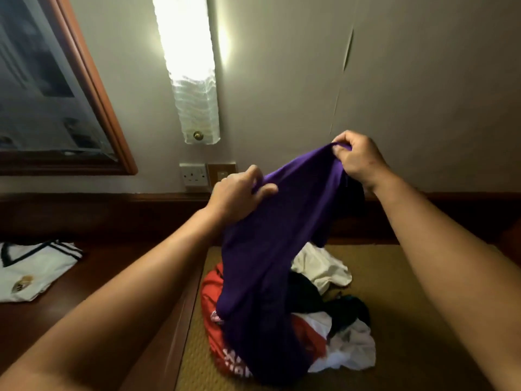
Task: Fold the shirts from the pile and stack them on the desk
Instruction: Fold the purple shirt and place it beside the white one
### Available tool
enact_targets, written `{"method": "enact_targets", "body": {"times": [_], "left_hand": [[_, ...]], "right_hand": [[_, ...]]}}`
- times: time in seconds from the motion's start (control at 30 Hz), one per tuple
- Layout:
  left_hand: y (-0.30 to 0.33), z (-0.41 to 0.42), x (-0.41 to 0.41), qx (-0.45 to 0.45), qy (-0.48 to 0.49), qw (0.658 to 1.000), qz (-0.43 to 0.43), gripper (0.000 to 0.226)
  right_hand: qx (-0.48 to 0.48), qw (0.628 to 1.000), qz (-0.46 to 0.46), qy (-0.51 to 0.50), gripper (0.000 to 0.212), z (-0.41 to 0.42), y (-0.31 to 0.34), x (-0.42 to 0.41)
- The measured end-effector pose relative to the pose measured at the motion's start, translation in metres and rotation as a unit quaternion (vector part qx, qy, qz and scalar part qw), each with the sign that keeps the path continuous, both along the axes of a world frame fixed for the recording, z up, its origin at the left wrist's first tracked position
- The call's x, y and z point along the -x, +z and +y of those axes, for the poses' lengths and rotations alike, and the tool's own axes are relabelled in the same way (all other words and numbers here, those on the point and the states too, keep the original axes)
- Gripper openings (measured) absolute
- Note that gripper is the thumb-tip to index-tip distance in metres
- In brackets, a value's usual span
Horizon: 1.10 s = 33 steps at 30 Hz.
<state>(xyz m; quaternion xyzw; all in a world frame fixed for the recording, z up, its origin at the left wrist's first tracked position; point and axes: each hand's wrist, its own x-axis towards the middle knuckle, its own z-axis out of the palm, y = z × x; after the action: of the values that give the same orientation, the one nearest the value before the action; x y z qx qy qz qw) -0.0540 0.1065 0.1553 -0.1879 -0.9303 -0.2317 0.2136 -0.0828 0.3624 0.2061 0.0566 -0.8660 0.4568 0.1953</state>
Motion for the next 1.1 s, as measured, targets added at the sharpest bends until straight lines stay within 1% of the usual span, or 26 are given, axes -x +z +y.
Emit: {"method": "enact_targets", "body": {"times": [0.03,0.07,0.1,0.13,0.2,0.23,0.27,0.3,0.33,0.37,0.4,0.43,0.47,0.53,0.63,0.7,0.8,0.87,0.93,0.97,1.03,1.1], "left_hand": [[0.007,-0.001,0.001,0.098,0.001,0.995,0.036,0.050],[0.011,-0.004,0.003,0.173,0.010,0.983,0.052,0.049],[0.014,-0.006,0.006,0.212,0.026,0.976,0.051,0.042],[0.015,-0.007,0.008,0.227,0.048,0.972,0.041,0.035],[0.009,0.000,0.008,0.213,0.069,0.974,0.011,0.028],[0.004,0.010,0.007,0.186,0.060,0.981,-0.005,0.026],[0.000,0.022,0.005,0.133,0.047,0.990,-0.019,0.023],[-0.002,0.034,0.004,0.050,0.041,0.997,-0.034,0.020],[-0.001,0.043,0.005,-0.048,0.048,0.997,-0.048,0.018],[0.004,0.048,0.008,-0.138,0.072,0.986,-0.064,0.018],[0.012,0.049,0.012,-0.203,0.101,0.971,-0.076,0.019],[0.023,0.045,0.017,-0.238,0.124,0.960,-0.077,0.021],[0.033,0.040,0.022,-0.244,0.135,0.958,-0.069,0.022],[0.057,0.029,0.028,-0.205,0.129,0.970,-0.033,0.022],[0.091,0.015,0.031,-0.088,0.099,0.991,0.032,0.021],[0.115,0.011,0.031,-0.006,0.090,0.993,0.073,0.025],[0.149,0.010,0.025,0.095,0.065,0.984,0.139,0.036],[0.161,0.009,0.020,0.155,0.004,0.971,0.183,0.047],[0.163,0.007,0.016,0.241,-0.026,0.952,0.188,0.052],[0.162,0.005,0.016,0.270,-0.021,0.945,0.182,0.049],[0.160,0.002,0.019,0.275,0.010,0.947,0.165,0.037],[0.160,-0.002,0.024,0.246,0.045,0.956,0.152,0.031]], "right_hand": [[0.035,0.999,0.017,-0.006,0.014,0.009,0.012,-0.001],[0.076,0.997,0.027,-0.006,0.019,0.019,0.022,-0.003],[0.115,0.993,0.027,0.001,0.023,0.028,0.029,-0.005],[0.144,0.989,0.020,0.013,0.025,0.035,0.033,-0.009],[0.170,0.984,-0.003,0.044,0.026,0.042,0.035,-0.015],[0.166,0.985,-0.011,0.053,0.026,0.043,0.034,-0.017],[0.150,0.987,-0.013,0.051,0.026,0.043,0.034,-0.020],[0.124,0.991,-0.010,0.043,0.024,0.043,0.035,-0.022],[0.086,0.996,-0.005,0.031,0.020,0.045,0.038,-0.024],[0.036,0.999,-0.001,0.017,0.015,0.050,0.041,-0.025],[-0.020,1.000,0.000,0.003,0.011,0.056,0.045,-0.027],[-0.072,0.997,-0.002,-0.008,0.008,0.064,0.048,-0.028],[-0.109,0.994,-0.008,-0.012,0.009,0.072,0.051,-0.031],[-0.137,0.989,-0.046,0.007,0.012,0.083,0.060,-0.038],[-0.171,0.978,-0.118,0.025,0.016,0.090,0.070,-0.049],[-0.192,0.974,-0.120,0.005,0.016,0.095,0.075,-0.052],[-0.195,0.977,-0.056,-0.063,0.015,0.104,0.087,-0.048],[-0.199,0.971,0.021,-0.129,0.013,0.114,0.099,-0.044],[-0.224,0.957,0.062,-0.174,0.013,0.125,0.108,-0.040],[-0.238,0.953,0.055,-0.180,0.014,0.129,0.111,-0.040],[-0.262,0.951,0.015,-0.165,0.017,0.133,0.113,-0.040],[-0.287,0.946,-0.021,-0.150,0.022,0.135,0.111,-0.041]]}}
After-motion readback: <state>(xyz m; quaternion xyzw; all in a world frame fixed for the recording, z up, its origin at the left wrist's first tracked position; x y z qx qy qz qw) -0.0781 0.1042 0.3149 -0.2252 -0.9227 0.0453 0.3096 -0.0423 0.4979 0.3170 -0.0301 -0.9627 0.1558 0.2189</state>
